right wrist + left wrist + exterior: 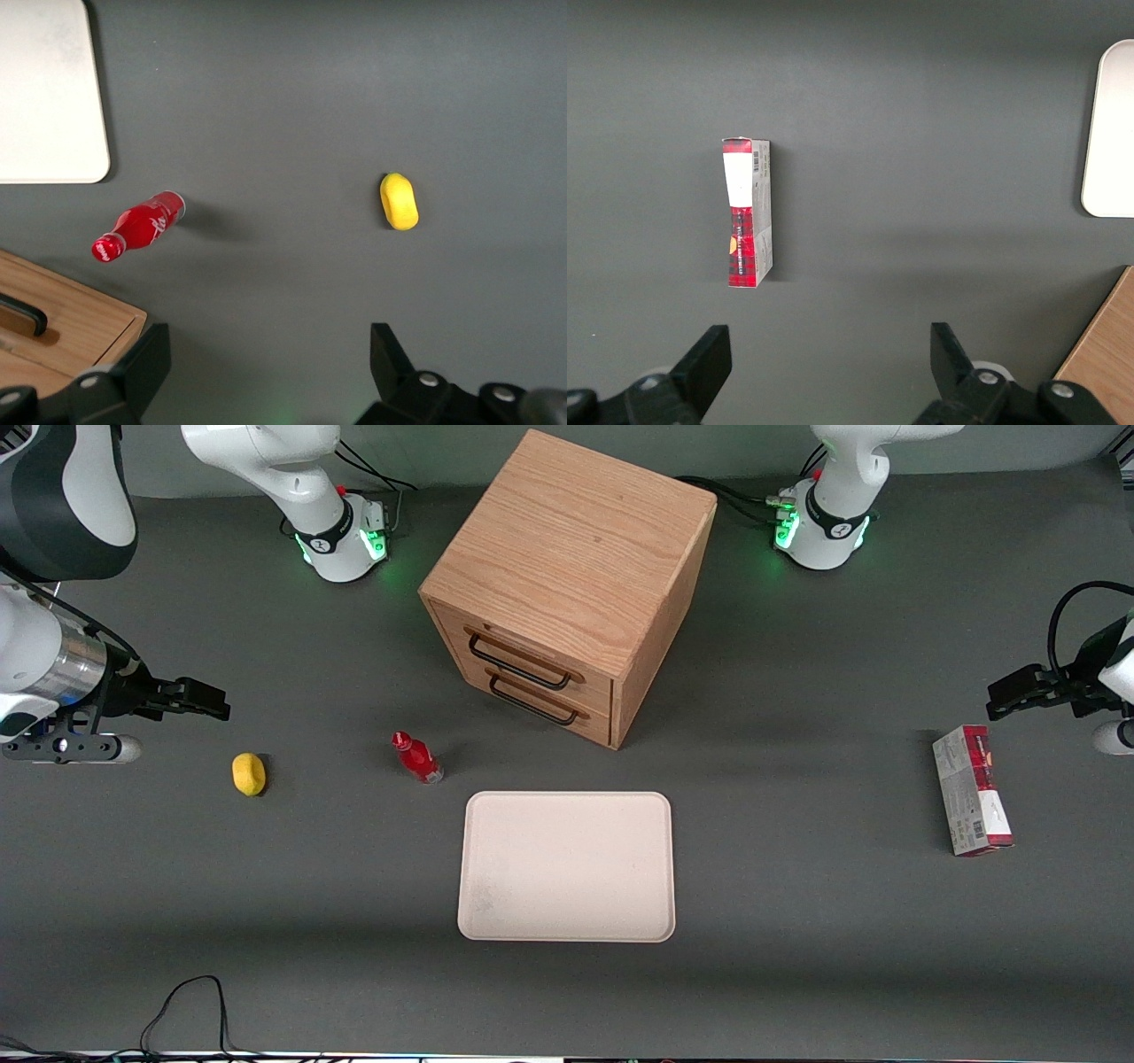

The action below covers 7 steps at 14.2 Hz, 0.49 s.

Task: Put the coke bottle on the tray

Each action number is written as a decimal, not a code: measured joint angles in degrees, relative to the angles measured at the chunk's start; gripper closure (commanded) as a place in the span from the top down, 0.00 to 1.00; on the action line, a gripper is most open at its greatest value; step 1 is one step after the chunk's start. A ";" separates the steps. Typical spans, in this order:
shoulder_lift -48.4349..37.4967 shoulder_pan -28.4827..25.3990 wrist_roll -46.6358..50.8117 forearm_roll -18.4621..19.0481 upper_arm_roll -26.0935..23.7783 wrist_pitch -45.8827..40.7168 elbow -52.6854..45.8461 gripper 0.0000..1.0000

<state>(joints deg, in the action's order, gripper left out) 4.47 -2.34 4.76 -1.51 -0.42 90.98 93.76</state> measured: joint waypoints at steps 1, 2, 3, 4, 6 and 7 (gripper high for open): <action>-0.01 0.18 -0.04 -0.01 -0.47 -0.08 -0.26 1.00; -0.03 0.18 -0.05 -0.01 -0.79 -0.09 -0.37 1.00; -0.03 0.17 -0.06 -0.01 -0.97 -0.10 -0.55 1.00; -0.04 0.18 -0.06 -0.01 -0.98 -0.28 -0.92 1.00; -0.06 0.23 -0.06 -0.02 -0.95 -2.43 -1.90 1.00; -0.05 0.23 -0.06 -0.08 -0.97 -3.26 -2.18 1.00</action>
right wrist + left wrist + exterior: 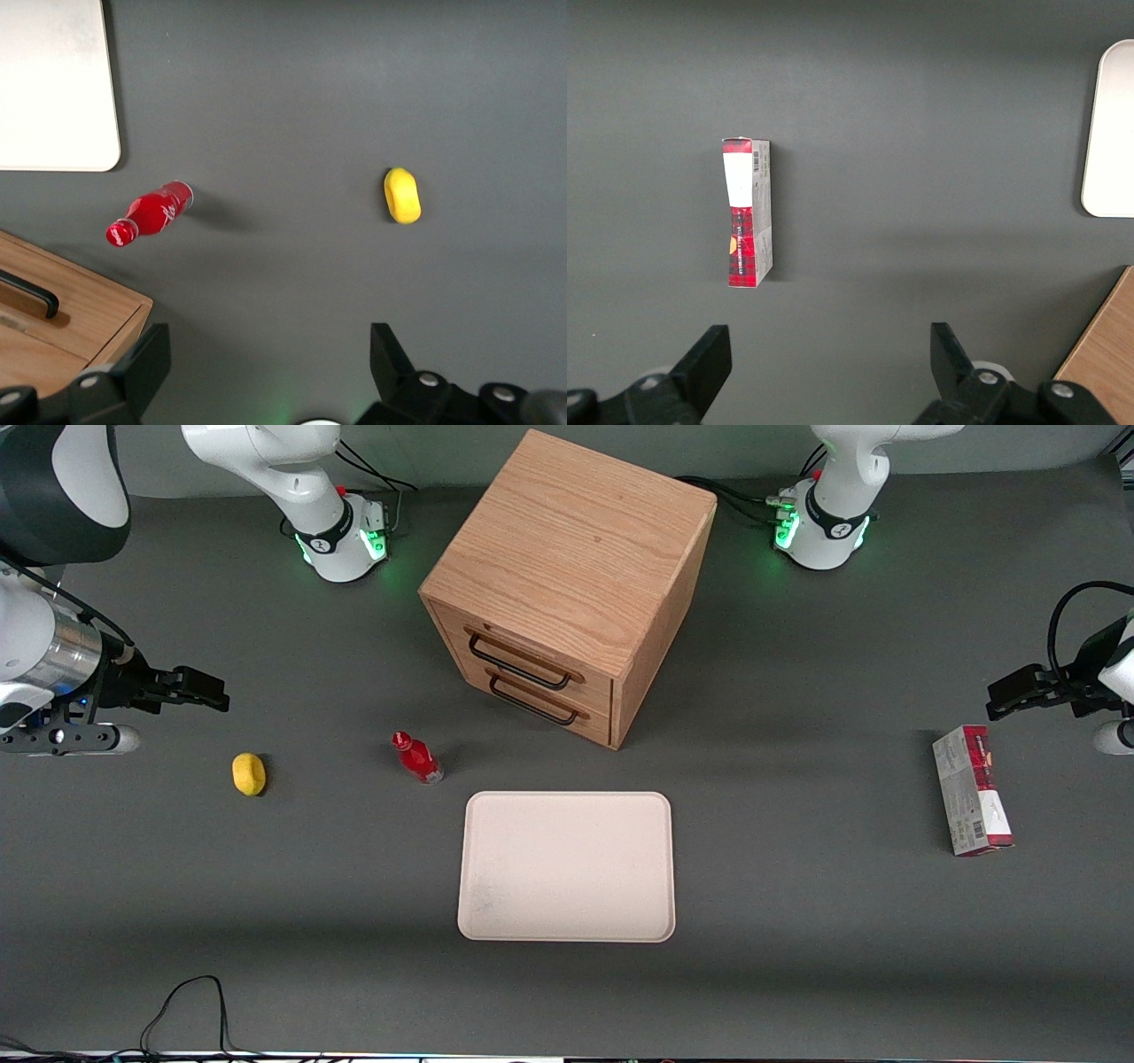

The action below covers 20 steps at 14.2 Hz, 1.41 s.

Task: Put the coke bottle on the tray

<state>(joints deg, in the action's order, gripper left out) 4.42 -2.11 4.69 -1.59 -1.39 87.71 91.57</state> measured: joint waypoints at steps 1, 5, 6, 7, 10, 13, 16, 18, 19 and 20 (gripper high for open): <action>-0.01 -0.01 0.00 -0.13 -0.05 -0.26 -0.15 1.00; 0.00 -0.73 0.00 -0.41 -0.80 -1.83 -0.19 1.00; 0.00 -0.95 0.00 -0.41 -0.98 -2.16 -0.19 1.00; 0.01 -1.19 0.00 -0.44 -1.10 -2.22 -0.28 1.00; 0.21 -4.33 3.03 -1.44 -1.24 -2.43 -2.63 1.00; 1.71 -11.85 10.87 -1.69 -1.46 -5.12 -7.62 1.00; 4.46 -17.64 17.53 -1.69 -1.57 -7.28 -12.17 1.00; 5.61 -18.43 18.77 -1.69 -1.55 -7.92 -12.53 1.00; 6.09 -18.39 18.78 -1.69 -1.39 -8.00 -12.28 1.00; 6.58 -18.27 18.78 -1.69 -1.25 -7.84 -11.64 1.00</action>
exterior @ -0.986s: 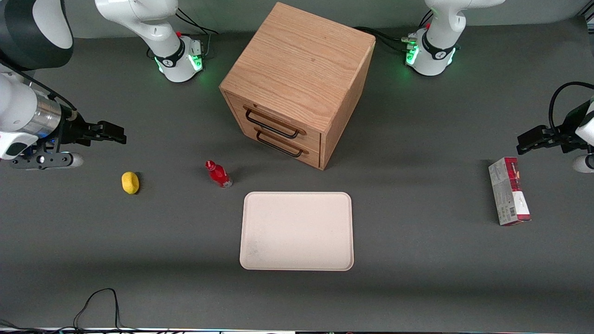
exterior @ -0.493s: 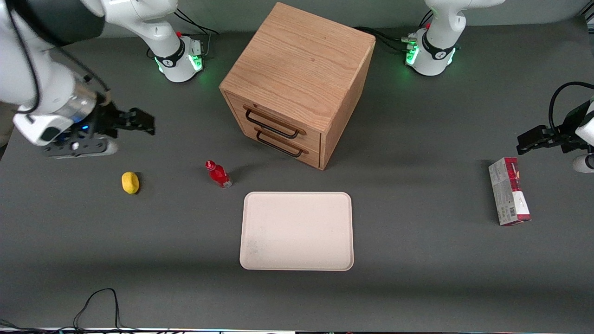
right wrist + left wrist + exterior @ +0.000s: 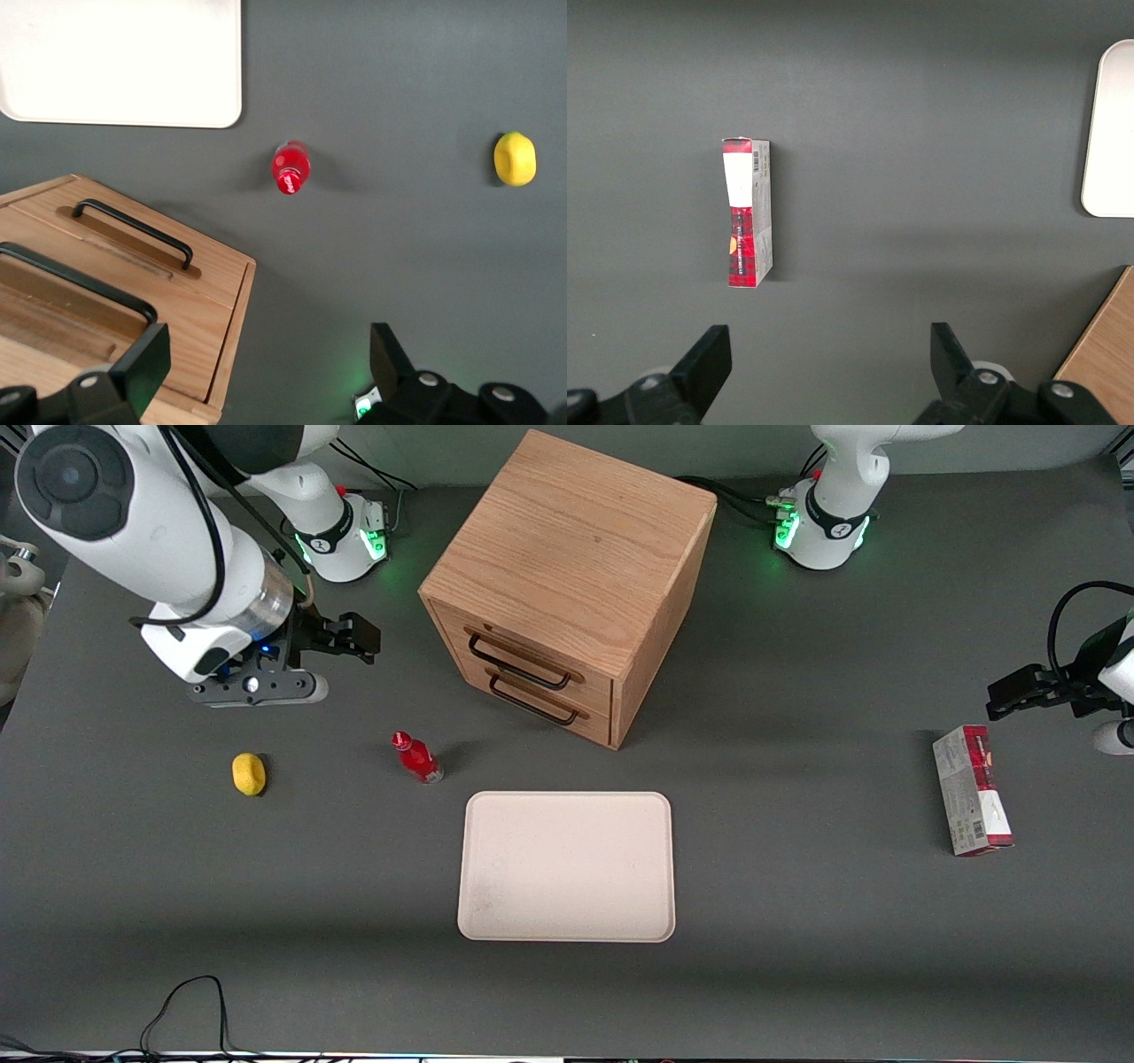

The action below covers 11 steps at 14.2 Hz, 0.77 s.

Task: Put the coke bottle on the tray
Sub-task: 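Move the open right gripper over the red Coca-Cola bottle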

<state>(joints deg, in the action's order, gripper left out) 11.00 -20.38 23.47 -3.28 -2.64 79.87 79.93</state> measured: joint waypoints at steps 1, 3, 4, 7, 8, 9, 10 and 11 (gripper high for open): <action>0.35 0.11 0.00 0.00 0.09 0.43 1.10 1.00; 0.48 0.15 0.00 0.00 0.17 3.75 5.29 1.00; 0.44 0.13 0.00 0.00 0.17 6.53 8.18 1.00; 0.41 0.02 0.00 0.00 0.17 15.85 17.02 1.00; 0.41 -0.14 0.00 0.00 0.17 19.18 19.82 1.00; 0.40 -0.30 0.00 0.00 0.15 22.61 22.43 1.00; 0.40 -0.38 0.00 0.01 0.11 25.80 24.74 1.00; 0.40 -0.43 0.00 0.01 0.08 28.45 26.76 1.00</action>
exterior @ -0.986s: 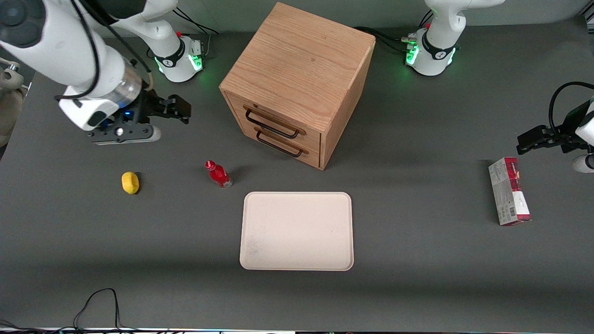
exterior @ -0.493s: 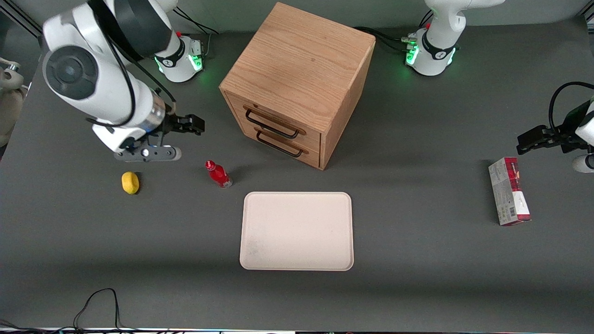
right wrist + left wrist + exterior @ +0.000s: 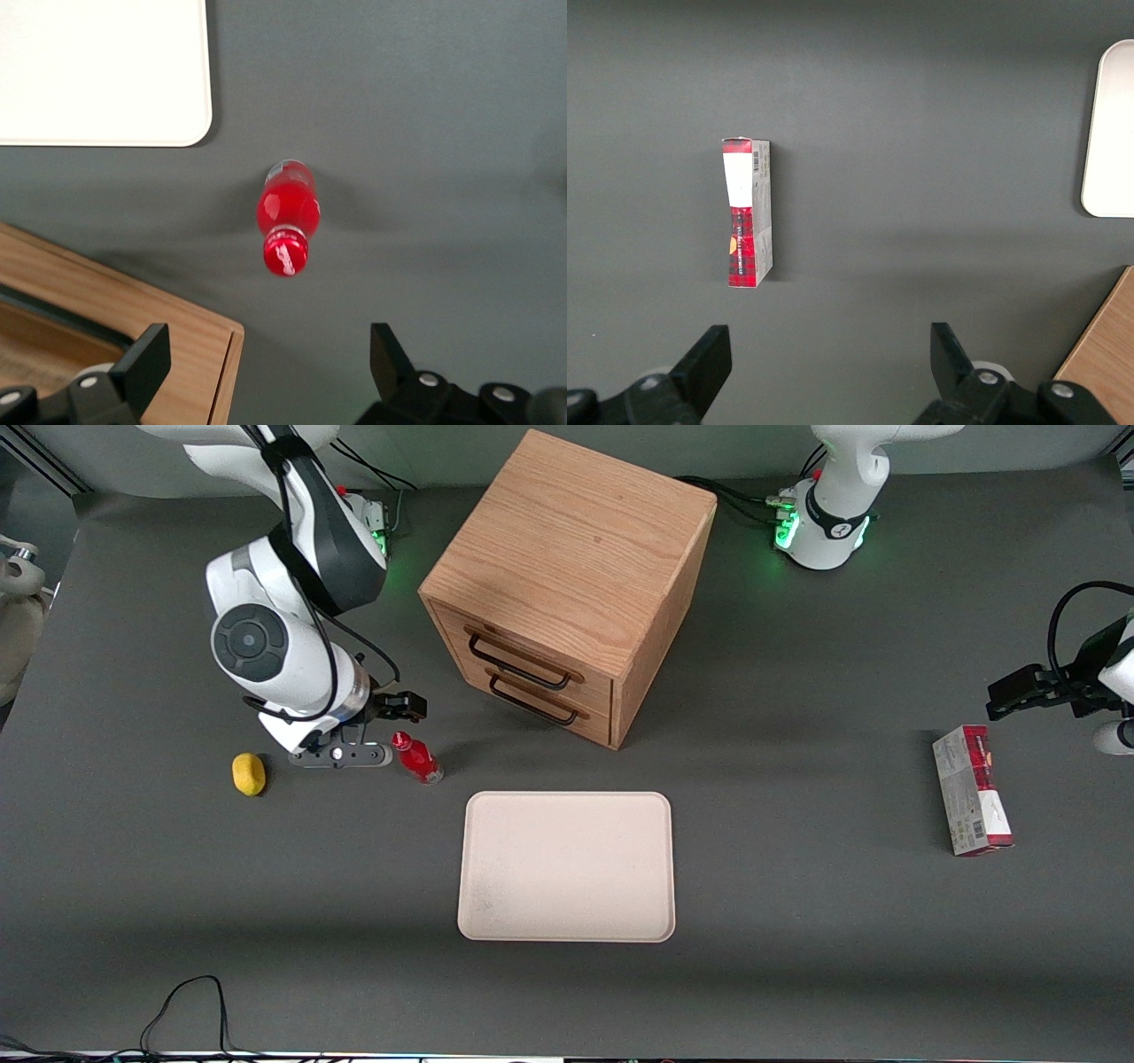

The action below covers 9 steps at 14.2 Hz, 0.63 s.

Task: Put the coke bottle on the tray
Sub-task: 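Move the open right gripper over the red Coca-Cola bottle, then close the right gripper around the red bottle's cap end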

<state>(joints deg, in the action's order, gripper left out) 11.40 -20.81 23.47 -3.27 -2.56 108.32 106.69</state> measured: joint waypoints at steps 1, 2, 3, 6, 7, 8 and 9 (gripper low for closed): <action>0.00 -0.16 0.00 0.00 -0.01 2.26 1.70 1.00; 0.00 -0.44 0.00 0.10 -0.01 4.22 3.18 1.00; 0.02 -0.72 0.00 0.26 -0.02 6.01 4.56 1.00; 0.06 -0.99 0.00 0.82 -0.01 10.86 8.40 1.00; 0.16 -0.98 -0.01 1.22 0.00 11.55 9.16 1.00; 0.34 -0.98 -0.01 1.82 0.01 12.12 9.64 1.00; 0.64 -0.98 -0.01 2.36 0.01 12.31 9.74 1.00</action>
<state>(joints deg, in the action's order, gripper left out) 12.05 -21.79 23.47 -0.91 -2.54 120.63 116.43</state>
